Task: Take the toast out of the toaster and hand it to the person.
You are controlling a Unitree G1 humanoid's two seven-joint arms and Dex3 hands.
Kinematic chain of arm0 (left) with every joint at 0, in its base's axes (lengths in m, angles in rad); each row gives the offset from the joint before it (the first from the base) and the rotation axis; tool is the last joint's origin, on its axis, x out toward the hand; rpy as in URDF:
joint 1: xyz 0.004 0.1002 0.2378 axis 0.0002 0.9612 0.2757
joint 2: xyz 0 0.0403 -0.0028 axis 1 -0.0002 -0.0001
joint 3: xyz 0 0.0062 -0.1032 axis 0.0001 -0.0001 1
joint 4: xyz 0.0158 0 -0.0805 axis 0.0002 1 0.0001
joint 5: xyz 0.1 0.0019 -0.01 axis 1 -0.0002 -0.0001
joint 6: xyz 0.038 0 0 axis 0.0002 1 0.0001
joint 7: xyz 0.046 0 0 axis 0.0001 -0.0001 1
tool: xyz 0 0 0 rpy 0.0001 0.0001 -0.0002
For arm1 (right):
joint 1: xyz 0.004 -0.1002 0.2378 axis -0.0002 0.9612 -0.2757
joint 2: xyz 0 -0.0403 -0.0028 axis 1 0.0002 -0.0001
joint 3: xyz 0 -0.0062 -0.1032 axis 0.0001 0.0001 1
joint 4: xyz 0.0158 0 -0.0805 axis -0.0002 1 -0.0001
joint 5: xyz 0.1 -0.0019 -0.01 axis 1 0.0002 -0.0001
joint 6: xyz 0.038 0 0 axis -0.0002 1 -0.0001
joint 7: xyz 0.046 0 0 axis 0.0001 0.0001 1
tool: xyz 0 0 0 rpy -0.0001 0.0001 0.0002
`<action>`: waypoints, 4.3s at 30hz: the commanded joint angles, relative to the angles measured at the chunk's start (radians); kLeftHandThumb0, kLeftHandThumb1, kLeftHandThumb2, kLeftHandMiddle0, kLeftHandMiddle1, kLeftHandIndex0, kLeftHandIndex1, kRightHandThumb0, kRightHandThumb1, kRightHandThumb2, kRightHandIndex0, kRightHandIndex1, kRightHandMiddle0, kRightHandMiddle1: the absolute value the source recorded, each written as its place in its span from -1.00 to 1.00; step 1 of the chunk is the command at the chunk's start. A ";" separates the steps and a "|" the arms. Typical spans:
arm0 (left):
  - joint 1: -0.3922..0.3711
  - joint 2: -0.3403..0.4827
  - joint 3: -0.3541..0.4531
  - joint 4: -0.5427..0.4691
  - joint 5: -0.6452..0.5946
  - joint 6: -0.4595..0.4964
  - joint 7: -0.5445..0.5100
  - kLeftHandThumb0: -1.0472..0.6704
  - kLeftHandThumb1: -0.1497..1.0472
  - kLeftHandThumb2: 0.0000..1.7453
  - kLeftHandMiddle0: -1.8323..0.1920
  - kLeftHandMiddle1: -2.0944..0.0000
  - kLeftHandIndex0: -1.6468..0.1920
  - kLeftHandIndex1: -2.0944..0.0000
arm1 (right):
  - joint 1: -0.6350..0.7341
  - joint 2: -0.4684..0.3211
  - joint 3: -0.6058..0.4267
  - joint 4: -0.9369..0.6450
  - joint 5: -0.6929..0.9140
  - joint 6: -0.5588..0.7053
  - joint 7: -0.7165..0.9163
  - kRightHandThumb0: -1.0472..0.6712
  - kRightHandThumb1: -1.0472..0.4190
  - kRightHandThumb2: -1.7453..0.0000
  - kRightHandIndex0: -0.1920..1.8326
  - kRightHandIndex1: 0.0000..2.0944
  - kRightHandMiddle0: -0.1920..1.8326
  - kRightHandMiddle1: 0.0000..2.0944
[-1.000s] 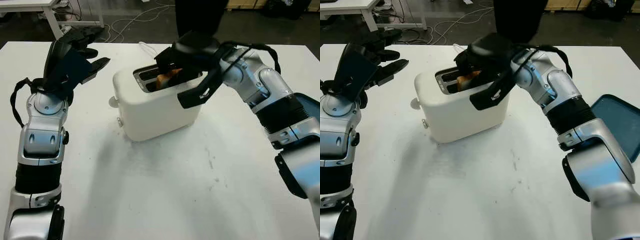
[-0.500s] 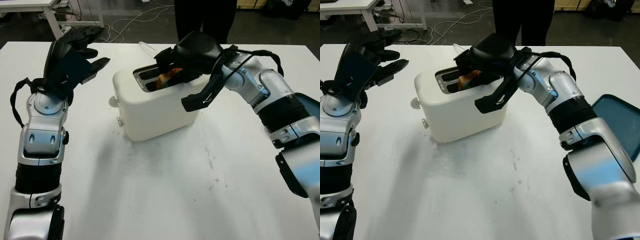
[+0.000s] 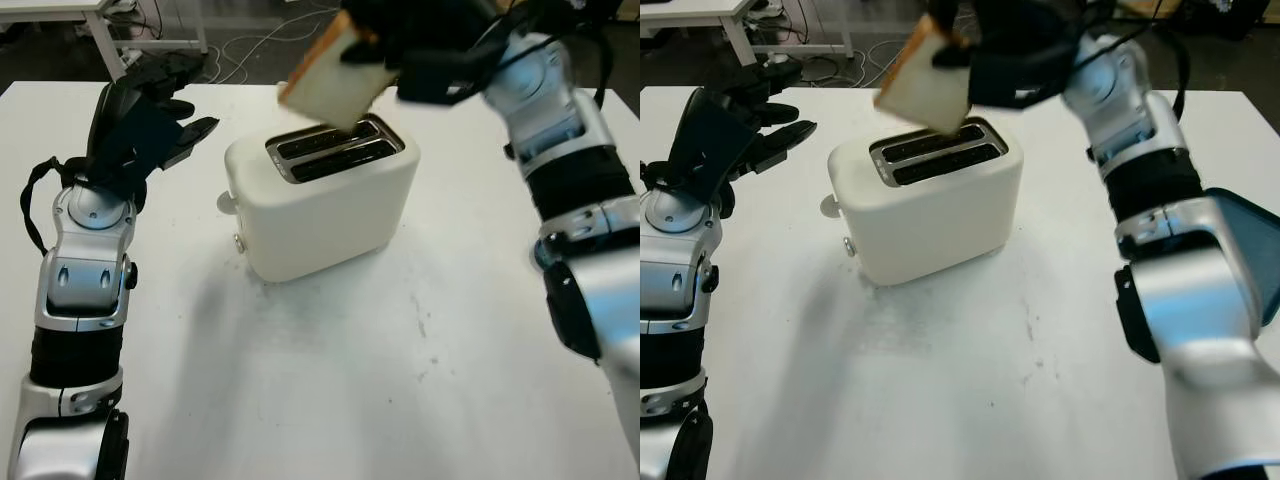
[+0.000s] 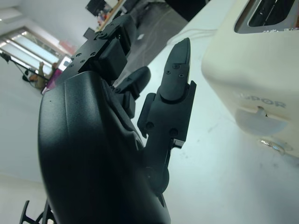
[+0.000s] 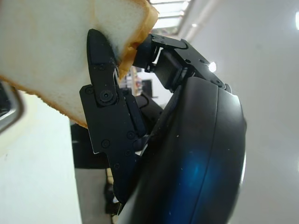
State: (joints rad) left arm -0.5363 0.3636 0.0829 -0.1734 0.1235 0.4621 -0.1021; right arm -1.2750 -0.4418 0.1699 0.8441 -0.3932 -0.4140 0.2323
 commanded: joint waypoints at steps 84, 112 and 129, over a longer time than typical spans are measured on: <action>0.011 0.005 0.005 -0.014 0.009 0.012 0.011 -0.08 0.79 -0.85 0.49 0.32 0.16 0.97 | 0.144 -0.010 -0.206 0.482 0.173 0.273 -0.415 -0.04 -0.83 0.59 0.05 0.67 -0.26 0.67; 0.005 0.002 0.003 -0.011 0.009 0.022 0.013 -0.06 0.78 -0.83 0.52 0.29 0.17 0.97 | 0.171 0.001 -0.245 0.406 0.248 0.114 -0.259 -0.47 -0.83 0.21 -0.37 -0.99 -0.44 -0.99; 0.173 -0.056 0.095 -0.175 -0.061 -0.023 0.023 -0.04 0.79 -0.84 0.52 0.34 0.19 0.99 | 0.692 0.127 -0.301 -0.338 0.460 0.187 -0.075 -0.26 -0.83 0.14 -0.63 -1.00 -0.64 -1.00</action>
State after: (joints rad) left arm -0.3955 0.3204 0.1589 -0.3245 0.0777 0.4557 -0.0883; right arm -0.6267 -0.3225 -0.1258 0.5474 0.0419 -0.2515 0.1431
